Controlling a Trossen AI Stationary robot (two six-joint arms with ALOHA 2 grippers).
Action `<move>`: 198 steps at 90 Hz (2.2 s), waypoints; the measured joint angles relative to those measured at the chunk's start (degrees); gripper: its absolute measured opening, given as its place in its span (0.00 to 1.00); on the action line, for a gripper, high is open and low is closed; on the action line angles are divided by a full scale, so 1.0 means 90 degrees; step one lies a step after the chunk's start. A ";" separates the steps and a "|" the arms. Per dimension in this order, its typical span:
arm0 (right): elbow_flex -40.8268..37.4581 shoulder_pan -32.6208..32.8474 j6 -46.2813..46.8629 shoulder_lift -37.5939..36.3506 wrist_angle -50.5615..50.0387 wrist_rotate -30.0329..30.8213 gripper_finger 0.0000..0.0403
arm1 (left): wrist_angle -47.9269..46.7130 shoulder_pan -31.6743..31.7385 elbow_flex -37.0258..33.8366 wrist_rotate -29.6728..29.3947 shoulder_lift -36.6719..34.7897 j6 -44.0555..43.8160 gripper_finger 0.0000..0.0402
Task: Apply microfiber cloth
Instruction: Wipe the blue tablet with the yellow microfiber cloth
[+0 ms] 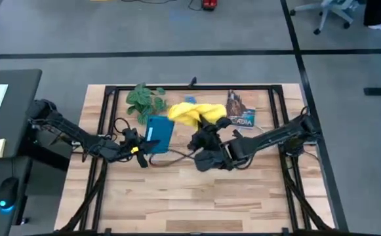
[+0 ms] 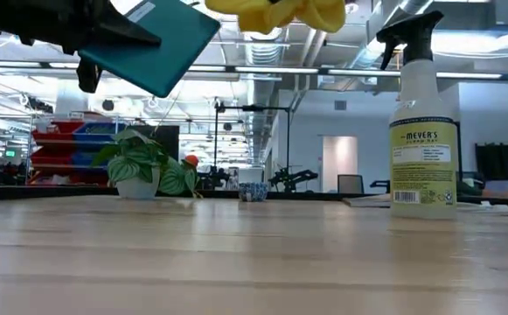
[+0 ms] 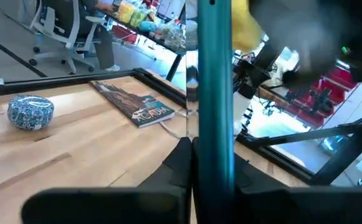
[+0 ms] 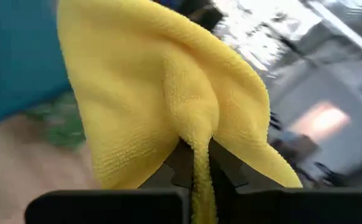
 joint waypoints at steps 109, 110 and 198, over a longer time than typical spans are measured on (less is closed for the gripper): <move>0.0002 -0.0994 -0.2006 0.1345 0.4599 -0.5023 0.01 | 0.0029 0.0012 -0.0012 0.0368 0.0005 -0.0013 0.02; 0.0002 -0.1000 -0.2005 0.1345 0.4655 -0.4911 0.01 | 0.0033 0.0012 -0.0012 0.0360 0.0005 -0.0021 0.02; 0.0002 -0.0957 -0.3950 0.1323 0.5275 -0.1588 0.01 | -0.0535 0.0005 -0.0006 0.0557 0.0005 -0.0363 0.02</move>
